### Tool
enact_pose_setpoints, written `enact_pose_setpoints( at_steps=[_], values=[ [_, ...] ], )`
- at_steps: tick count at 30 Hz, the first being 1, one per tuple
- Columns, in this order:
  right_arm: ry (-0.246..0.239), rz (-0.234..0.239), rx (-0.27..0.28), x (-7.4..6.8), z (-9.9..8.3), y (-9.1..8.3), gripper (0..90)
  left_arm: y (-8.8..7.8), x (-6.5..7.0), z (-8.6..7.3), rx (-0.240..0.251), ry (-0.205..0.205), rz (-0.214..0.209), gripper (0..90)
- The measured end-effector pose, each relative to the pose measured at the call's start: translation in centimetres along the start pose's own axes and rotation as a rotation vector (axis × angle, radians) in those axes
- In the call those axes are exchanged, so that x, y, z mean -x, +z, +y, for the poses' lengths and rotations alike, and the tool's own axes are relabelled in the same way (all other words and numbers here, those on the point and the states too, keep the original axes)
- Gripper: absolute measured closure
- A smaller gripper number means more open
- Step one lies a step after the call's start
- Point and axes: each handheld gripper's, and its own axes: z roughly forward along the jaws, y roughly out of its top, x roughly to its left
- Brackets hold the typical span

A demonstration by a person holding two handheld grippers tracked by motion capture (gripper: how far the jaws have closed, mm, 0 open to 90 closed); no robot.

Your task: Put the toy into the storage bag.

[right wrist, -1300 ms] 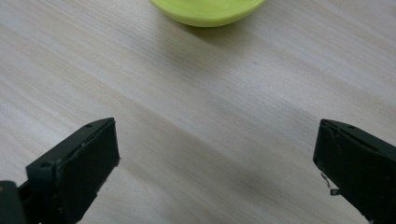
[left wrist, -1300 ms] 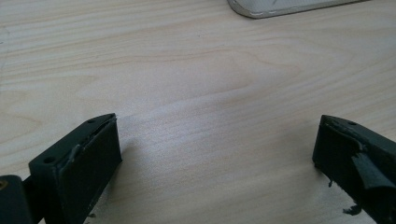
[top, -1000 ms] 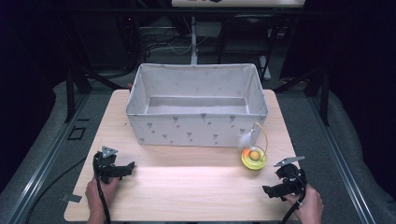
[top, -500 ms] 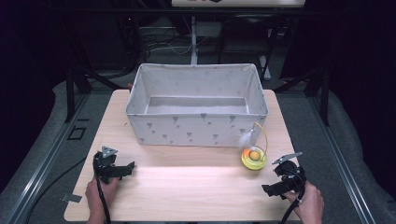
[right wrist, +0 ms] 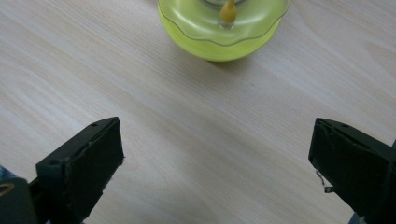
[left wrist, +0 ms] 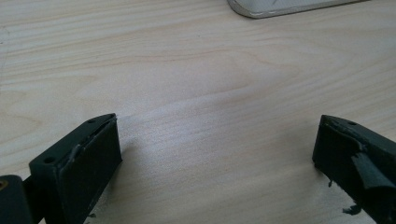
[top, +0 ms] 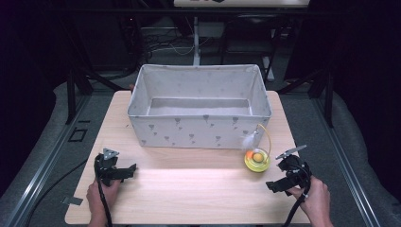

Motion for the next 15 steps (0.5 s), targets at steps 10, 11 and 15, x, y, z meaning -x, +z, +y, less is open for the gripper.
enact_pose_setpoints(
  at_steps=[10, 11, 15],
  values=[
    [-0.030, 0.024, -0.012, -0.1, 2.3, -1.3, 4.5, 0.0, 0.0, 0.0, 0.001, 0.001, 0.000, 1.1],
    [-0.027, 0.034, 0.001, -0.2, 2.4, -1.3, 4.2, 0.0, 0.0, 0.0, 0.000, 0.001, 0.000, 1.1],
    [-0.065, 0.038, -0.012, -0.4, 3.5, -1.7, 0.0, 0.0, 0.0, 0.0, 0.001, 0.001, 0.000, 1.0]
  ],
)
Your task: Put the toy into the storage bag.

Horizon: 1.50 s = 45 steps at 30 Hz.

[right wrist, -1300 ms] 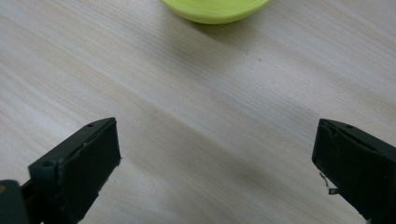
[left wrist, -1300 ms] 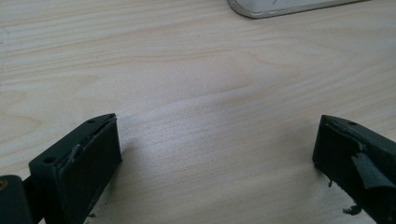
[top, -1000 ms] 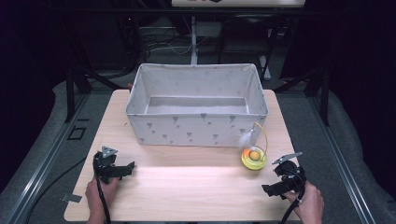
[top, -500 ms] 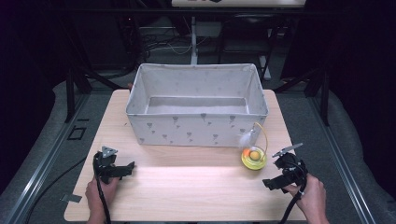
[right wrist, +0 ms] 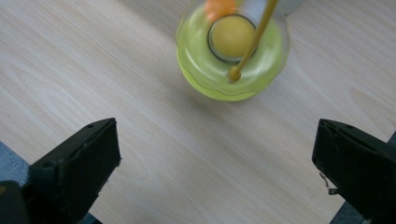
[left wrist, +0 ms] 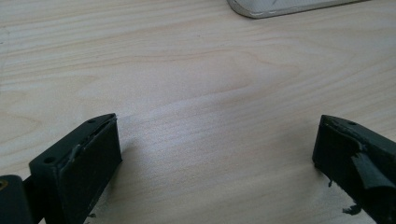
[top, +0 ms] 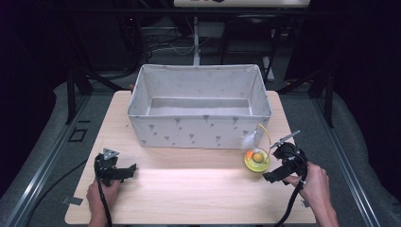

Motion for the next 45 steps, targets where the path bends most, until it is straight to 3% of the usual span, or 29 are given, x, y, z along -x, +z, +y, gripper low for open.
enact_pose_setpoints(
  at_steps=[3, 7, 19, 24, 32, 38, 45],
  values=[
    [-0.031, 0.001, -0.022, 0.0, 1.0, -0.3, 0.0, 0.0, 0.0, 0.0, 0.000, 0.000, 0.000, 1.1],
    [-0.043, 0.000, -0.009, 0.1, 1.9, -0.7, 4.6, 0.0, 0.0, 0.0, 0.000, -0.001, 0.000, 1.1],
    [-0.103, -0.050, 0.028, 0.7, 4.1, -2.5, 30.7, 0.0, 0.0, 0.0, 0.000, 0.000, 0.000, 1.0],
    [-0.136, -0.079, -0.003, 0.6, 5.0, -2.7, 48.2, 0.0, 0.0, 0.0, 0.000, 0.000, 0.000, 1.0],
    [-0.181, -0.095, -0.063, 0.2, 6.2, -1.8, 68.2, 0.0, 0.0, 0.0, 0.000, 0.000, 0.000, 1.1],
    [-0.201, -0.101, -0.095, 0.3, 6.5, -1.5, 79.2, 0.0, 0.0, 0.0, 0.000, 0.000, 0.000, 1.1],
    [-0.219, -0.109, -0.098, 0.0, 6.7, -1.6, 85.2, 0.0, 0.0, 0.0, 0.000, 0.000, 0.000, 1.1]
  ],
)
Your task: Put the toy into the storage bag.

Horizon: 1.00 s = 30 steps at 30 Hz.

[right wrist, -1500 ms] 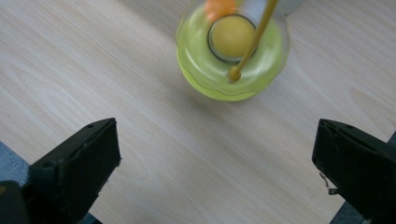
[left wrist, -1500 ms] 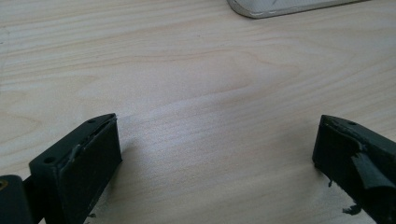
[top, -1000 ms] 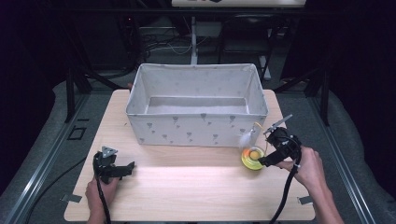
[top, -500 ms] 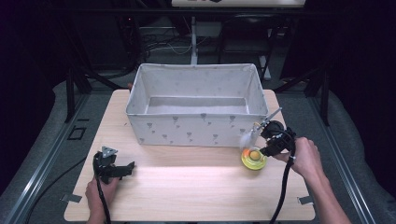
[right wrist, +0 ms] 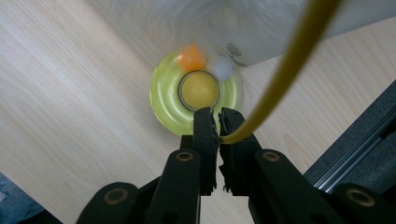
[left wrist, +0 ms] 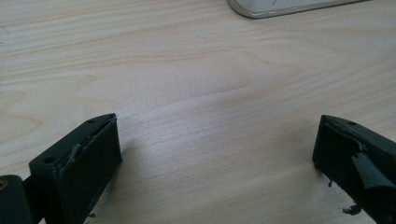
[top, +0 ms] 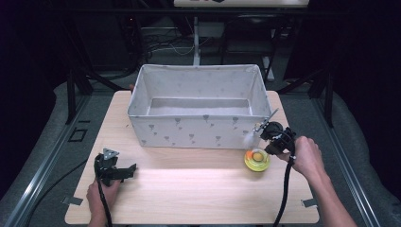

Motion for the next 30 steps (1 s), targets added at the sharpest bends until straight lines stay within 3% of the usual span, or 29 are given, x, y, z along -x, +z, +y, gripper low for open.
enact_pose_setpoints(
  at_steps=[7, 15, 30],
  values=[
    [-0.024, -0.019, -0.001, -0.1, 0.3, 0.0, 87.7, 0.0, 0.0, 0.0, 0.000, 0.000, 0.000, 1.0],
    [-0.018, -0.015, 0.024, 0.0, 0.5, -0.2, 87.9, 0.0, 0.0, 0.0, 0.000, 0.000, 0.000, 1.0],
    [-0.052, -0.035, 0.037, -0.3, 1.3, -2.6, 87.9, 0.0, 0.0, 0.0, 0.000, 0.000, 0.000, 1.0]
  ],
)
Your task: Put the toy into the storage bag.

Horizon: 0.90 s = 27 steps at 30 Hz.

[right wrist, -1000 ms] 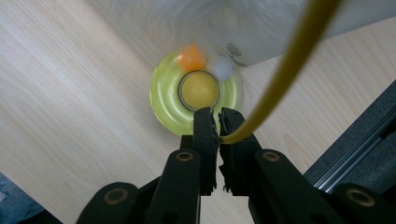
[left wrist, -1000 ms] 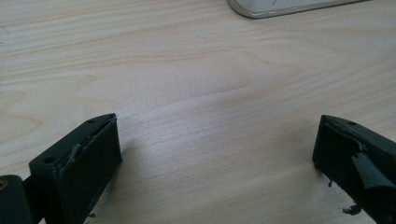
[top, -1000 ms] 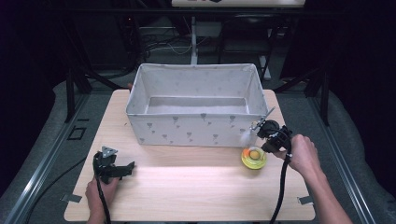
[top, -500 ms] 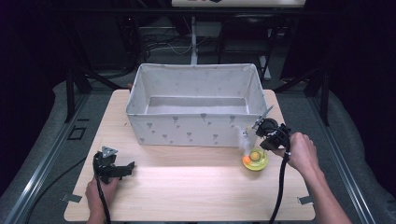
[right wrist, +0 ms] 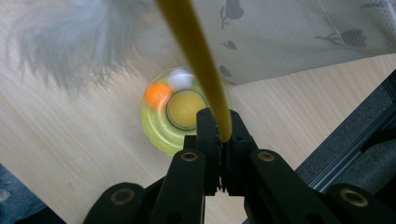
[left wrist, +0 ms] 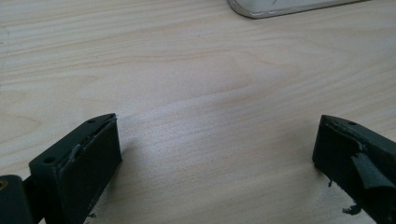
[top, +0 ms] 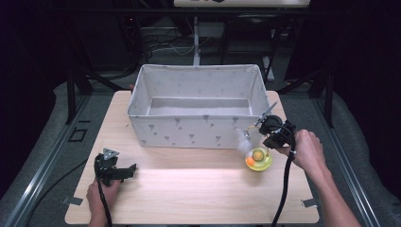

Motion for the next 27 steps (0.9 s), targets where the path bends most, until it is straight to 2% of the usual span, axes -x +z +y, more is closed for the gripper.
enact_pose_setpoints(
  at_steps=[8, 9, 10, 18, 25, 27],
  values=[
    [-0.014, 0.012, 0.011, -0.2, 0.6, -1.0, 87.8, 0.0, 0.0, 0.0, 0.000, 0.000, 0.000, 1.0],
    [-0.022, 0.012, 0.000, -0.2, 0.7, -1.2, 87.8, 0.0, 0.0, 0.0, 0.000, 0.000, 0.000, 1.0],
    [-0.014, 0.025, 0.012, -0.2, 0.8, -1.2, 87.8, 0.0, 0.0, 0.0, 0.000, 0.000, 0.000, 1.1],
    [-0.038, 0.008, -0.006, -0.3, 1.2, -2.1, 87.8, 0.0, 0.0, 0.0, 0.000, 0.000, 0.000, 1.0],
    [-0.044, 0.003, -0.002, -0.3, 1.6, -2.8, 87.8, 0.0, 0.0, 0.0, 0.000, 0.000, 0.000, 1.1],
    [-0.040, 0.013, 0.006, -0.3, 1.7, -2.9, 87.8, 0.0, 0.0, 0.0, 0.000, 0.000, 0.000, 1.1]
  ],
)
